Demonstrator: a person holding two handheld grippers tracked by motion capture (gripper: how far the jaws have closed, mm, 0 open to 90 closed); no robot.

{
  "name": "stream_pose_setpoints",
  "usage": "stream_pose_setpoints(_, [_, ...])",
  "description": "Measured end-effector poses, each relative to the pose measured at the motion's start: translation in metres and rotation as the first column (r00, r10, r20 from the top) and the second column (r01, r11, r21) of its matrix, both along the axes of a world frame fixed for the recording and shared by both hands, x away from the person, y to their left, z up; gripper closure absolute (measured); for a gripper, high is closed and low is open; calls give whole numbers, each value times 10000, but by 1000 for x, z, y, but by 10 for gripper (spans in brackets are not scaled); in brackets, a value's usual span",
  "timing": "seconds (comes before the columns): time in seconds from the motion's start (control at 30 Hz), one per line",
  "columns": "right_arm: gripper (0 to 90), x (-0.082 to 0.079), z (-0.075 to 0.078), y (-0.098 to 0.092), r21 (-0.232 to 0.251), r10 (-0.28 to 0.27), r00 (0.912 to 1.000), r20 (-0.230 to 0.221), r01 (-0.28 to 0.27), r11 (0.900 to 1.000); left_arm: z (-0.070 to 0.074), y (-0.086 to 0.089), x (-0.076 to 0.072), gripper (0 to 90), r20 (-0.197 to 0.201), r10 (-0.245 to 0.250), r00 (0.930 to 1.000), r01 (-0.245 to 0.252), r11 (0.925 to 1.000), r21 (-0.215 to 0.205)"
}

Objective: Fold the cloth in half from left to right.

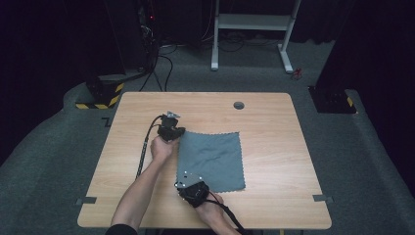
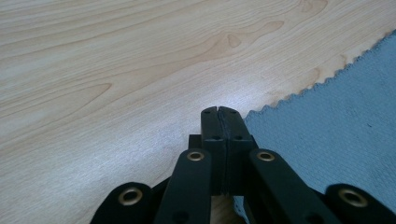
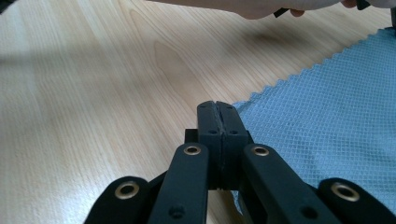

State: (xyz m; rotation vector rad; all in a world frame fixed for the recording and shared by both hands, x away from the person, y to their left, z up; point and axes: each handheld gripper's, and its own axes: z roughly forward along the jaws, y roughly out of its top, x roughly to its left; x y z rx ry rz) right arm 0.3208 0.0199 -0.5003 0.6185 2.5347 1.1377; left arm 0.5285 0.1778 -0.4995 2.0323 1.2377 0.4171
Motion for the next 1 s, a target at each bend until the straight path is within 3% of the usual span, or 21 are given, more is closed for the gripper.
stream_pose_setpoints(0.17, [900, -1, 5, 5, 97, 141, 9999, -81, -141, 9999, 5, 7, -2, 896, 19, -43, 10000, 43, 10000, 38])
stream_pose_setpoints(0.3, [900, -2, 10, 10, 59, 343, 9994, 38, -343, 9994, 9, 15, -5, 897, -18, -92, 10000, 93, 9993, 354])
stream_pose_setpoints(0.5, [900, -4, 14, 18, 225, 637, 9980, -27, -636, 9977, 23, 29, -12, 898, 111, 1, 9999, -4, 9995, 329])
stream_pose_setpoints(0.63, [900, -7, 21, 21, 361, 787, 9967, 195, -793, 9962, 30, 32, -16, 898, 202, 46, 9998, -53, 9994, 355])
stream_pose_setpoints(0.7, [900, -8, 23, 18, 468, 827, 9962, 273, -839, 9954, 30, 29, -16, 898, 179, 74, 9998, -80, 9993, 364])
stream_pose_setpoints(0.87, [900, -7, 15, 5, 397, 558, 9984, -38, -556, 9977, 19, 3, -16, 899, 94, -309, 9995, 305, 9988, 391])
stream_pose_setpoints(1.0, [900, -7, 11, -11, 472, 274, 9995, -143, -267, 9985, 15, -8, -13, 898, -19, -449, 9990, 449, 9975, 542])
